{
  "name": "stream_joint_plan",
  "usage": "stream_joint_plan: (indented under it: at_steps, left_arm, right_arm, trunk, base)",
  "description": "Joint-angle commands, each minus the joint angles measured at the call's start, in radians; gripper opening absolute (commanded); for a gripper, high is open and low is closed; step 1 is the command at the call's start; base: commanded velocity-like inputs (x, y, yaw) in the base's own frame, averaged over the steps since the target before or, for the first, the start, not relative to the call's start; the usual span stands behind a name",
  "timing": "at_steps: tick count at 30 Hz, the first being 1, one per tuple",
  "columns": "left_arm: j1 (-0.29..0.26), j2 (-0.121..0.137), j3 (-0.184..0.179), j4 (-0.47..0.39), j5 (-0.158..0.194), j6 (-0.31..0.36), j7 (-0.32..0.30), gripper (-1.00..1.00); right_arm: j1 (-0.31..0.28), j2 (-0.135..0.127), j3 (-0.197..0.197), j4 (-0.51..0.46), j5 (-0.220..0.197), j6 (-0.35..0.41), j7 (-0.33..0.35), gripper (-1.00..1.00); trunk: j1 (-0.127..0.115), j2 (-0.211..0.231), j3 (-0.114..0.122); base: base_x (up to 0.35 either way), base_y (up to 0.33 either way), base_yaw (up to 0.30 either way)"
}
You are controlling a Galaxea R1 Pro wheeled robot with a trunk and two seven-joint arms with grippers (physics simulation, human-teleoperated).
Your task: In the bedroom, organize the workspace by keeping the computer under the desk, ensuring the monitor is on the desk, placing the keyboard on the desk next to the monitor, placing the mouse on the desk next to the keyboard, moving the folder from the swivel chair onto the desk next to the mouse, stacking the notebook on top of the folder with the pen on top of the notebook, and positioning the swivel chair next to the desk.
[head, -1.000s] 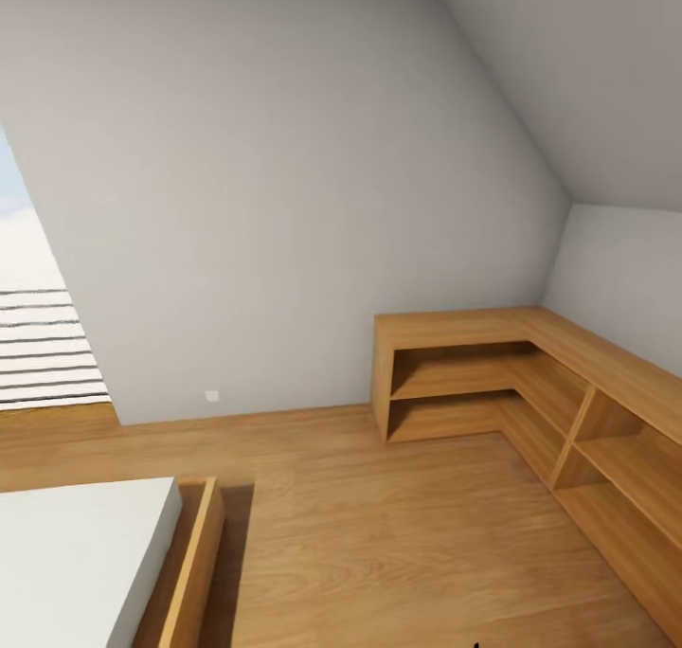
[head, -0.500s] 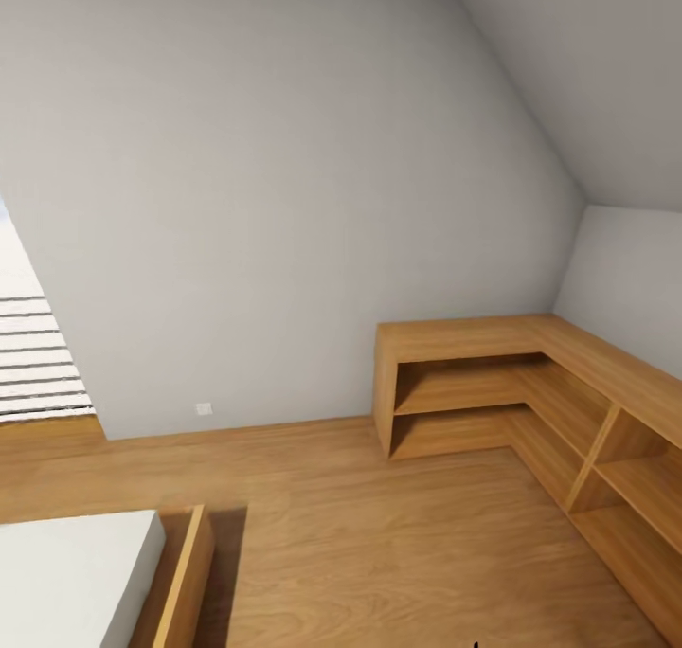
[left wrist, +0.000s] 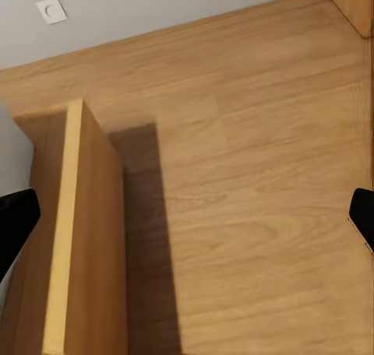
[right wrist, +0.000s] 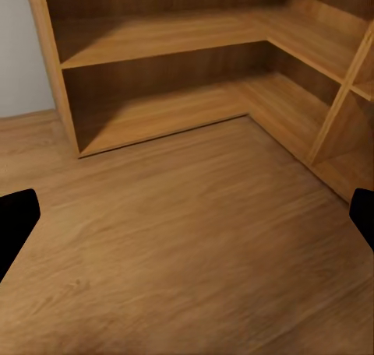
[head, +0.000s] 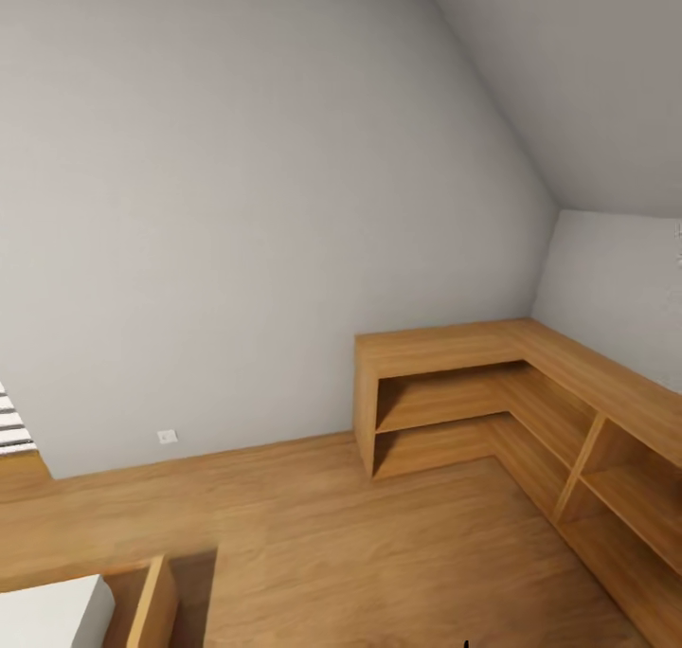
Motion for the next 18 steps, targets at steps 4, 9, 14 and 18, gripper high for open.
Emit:
stream_joint_plan:
  at_steps: [4, 9, 14, 18]
  left_arm:
    - [-0.001, 0.000, -0.009, 0.000, 0.004, -0.002, 0.006, 1.00]
    - [-0.001, 0.000, -0.008, 0.000, 0.004, -0.003, 0.006, 1.00]
    - [-0.001, 0.000, -0.008, 0.000, 0.004, -0.004, 0.006, 1.00]
    - [-0.001, 0.000, -0.009, 0.000, 0.004, -0.007, 0.006, 1.00]
  right_arm:
    - [-0.002, -0.001, -0.003, 0.002, 0.009, -0.002, 0.000, 1.00]
    - [-0.002, -0.002, -0.003, 0.002, 0.009, -0.002, 0.003, 1.00]
    - [-0.002, -0.003, -0.003, 0.001, 0.009, -0.002, 0.004, 1.00]
    - [-0.002, -0.004, -0.003, 0.000, 0.010, -0.002, 0.004, 1.00]
  trunk:
    - [0.001, -0.001, 0.002]
    - [0.001, -0.001, 0.007]
    - [0.001, -0.001, 0.012]
    - [0.001, -0.001, 0.016]
  base:
    - [0.323, 0.000, -0.205]
    - [0.160, 0.000, -0.207]
    - [0.045, 0.000, -0.209]
    - [0.016, 0.000, -0.209]
